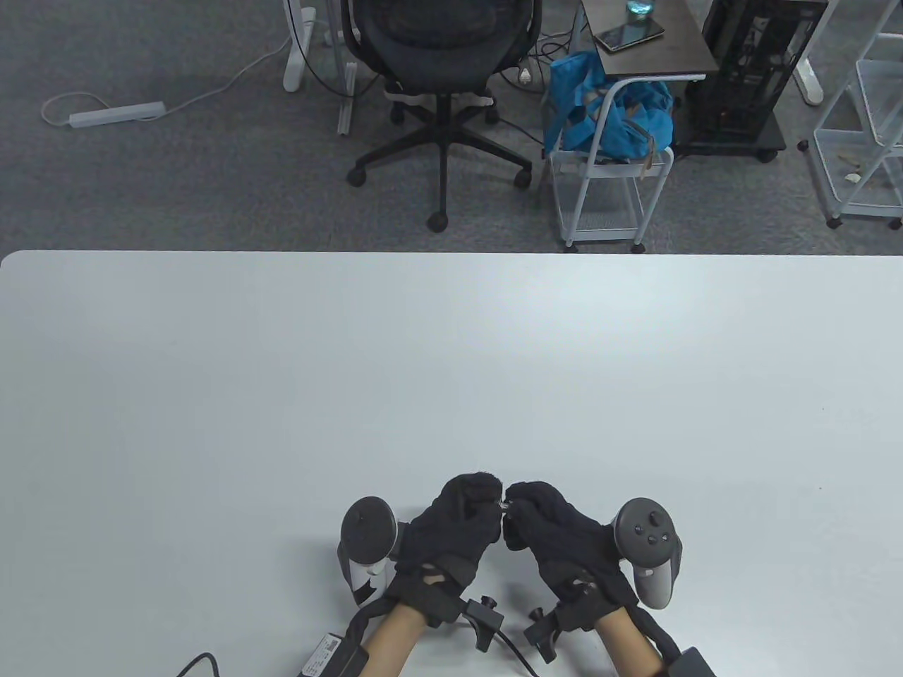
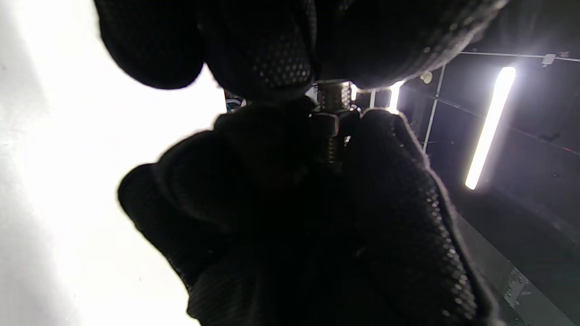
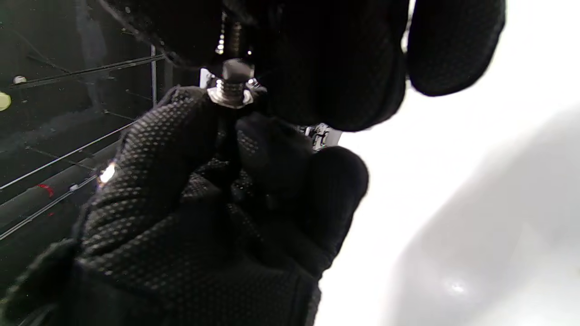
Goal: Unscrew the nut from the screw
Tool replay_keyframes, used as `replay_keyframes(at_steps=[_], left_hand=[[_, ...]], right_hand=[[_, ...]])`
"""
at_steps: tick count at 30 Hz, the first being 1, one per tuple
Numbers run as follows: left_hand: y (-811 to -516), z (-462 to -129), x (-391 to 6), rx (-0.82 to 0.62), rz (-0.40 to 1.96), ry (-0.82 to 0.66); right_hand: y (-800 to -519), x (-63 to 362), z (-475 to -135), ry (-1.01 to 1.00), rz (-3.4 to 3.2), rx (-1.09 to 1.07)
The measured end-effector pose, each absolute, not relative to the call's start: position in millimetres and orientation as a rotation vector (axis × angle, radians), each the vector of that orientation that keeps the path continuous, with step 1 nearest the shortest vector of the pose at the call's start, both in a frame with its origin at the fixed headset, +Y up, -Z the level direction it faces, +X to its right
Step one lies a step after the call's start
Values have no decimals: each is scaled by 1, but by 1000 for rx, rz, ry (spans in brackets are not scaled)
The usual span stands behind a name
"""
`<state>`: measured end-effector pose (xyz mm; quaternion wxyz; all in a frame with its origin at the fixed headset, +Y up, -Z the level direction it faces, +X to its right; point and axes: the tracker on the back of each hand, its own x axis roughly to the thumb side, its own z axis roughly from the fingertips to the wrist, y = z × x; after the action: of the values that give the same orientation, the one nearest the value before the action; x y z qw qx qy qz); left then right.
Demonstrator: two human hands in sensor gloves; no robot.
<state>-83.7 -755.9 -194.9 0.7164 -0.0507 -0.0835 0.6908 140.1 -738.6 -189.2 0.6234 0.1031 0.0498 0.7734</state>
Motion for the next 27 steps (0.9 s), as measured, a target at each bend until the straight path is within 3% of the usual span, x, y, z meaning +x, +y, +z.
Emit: replay_keyframes(at_steps=[11,18,27], left_hand=[[-757,-196,-85,-132,1544,-171],[-756,-195,-82,-125,1517,-197],[-760,-196,-83,-125,1524,-207]], right_hand=[[-731,142,-189,118,1741,310],[-740,144,-188,118,1796,184],[-733,142,-190,92,1768,286]])
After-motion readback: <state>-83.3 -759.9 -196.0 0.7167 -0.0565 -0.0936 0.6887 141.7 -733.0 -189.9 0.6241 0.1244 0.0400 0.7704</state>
